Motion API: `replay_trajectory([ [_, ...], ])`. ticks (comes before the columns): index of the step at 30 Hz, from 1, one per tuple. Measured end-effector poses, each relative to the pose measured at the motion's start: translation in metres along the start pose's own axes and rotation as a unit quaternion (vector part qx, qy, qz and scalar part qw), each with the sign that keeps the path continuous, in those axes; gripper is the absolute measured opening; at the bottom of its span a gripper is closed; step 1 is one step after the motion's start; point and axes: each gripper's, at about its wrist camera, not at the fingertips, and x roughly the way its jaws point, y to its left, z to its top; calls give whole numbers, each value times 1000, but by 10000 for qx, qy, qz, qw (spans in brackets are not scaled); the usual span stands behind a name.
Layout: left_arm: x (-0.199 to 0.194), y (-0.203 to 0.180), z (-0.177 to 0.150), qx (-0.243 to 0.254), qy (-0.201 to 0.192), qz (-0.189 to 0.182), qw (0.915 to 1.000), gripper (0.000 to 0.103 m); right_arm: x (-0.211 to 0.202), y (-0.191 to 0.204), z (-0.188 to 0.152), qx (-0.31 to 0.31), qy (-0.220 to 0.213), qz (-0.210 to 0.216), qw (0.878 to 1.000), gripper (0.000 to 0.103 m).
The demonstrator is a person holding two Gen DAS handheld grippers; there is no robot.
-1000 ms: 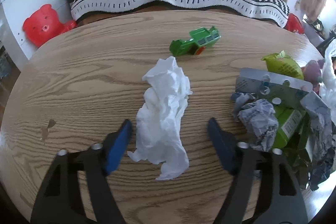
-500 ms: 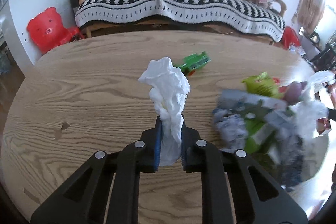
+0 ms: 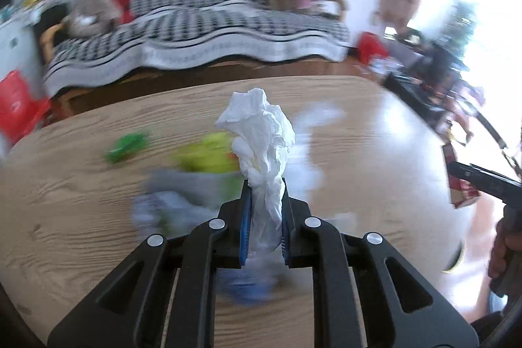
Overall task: Collect trash
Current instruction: 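Carry tissue and red box to the black bin and open both tools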
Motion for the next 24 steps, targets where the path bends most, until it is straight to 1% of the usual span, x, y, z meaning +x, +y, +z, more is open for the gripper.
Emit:
replay_trajectory([
  [1,2,-24,1,127,2,-206,9997,14,-9,-16,-3,74,-44,-90,9999,55],
  [3,7,-61,-1,305,33,-470,9984,14,-23,-45,-8,232,-92,-237,9994,55],
  [4,10,-81,-2,404,61,-615,9973,14,-32,-67,-12,369,-122,-339,9987,55],
  [5,15,-110,-5,561,111,-842,9948,14,-37,-76,-16,447,-143,-410,9981,55],
  [7,21,-148,-11,768,178,-1101,9908,14,-52,-115,-26,693,-172,-591,9957,55],
  [8,25,-174,-17,930,234,-1286,9870,14,-58,-131,-31,805,-180,-668,9943,55],
  [10,32,-214,-27,1165,331,-1547,9805,14,-69,-169,-44,1070,-182,-840,9905,55],
  [12,40,-259,-41,1385,488,-1876,9712,14,-78,-208,-59,1371,-149,-1002,9854,55],
  [13,46,-283,-50,1490,604,-2077,9649,14,-81,-222,-66,1483,-121,-1066,9831,55],
  [17,72,-341,-76,1758,940,-2516,9471,14,-83,-287,-99,2013,76,-1227,9718,55],
  [19,91,-366,-93,1857,1181,-2643,9390,14,-81,-316,-117,2267,212,-1250,9657,55],
  [21,100,-386,-106,1926,1334,-2729,9331,14,-78,-342,-133,2516,306,-1254,9592,55],
  [22,108,-398,-113,2007,1414,-2763,9292,14,-76,-351,-139,2614,360,-1208,9570,55],
  [24,114,-414,-120,2089,1494,-2816,9245,14,-70,-362,-148,2802,453,-1099,9526,55],
])
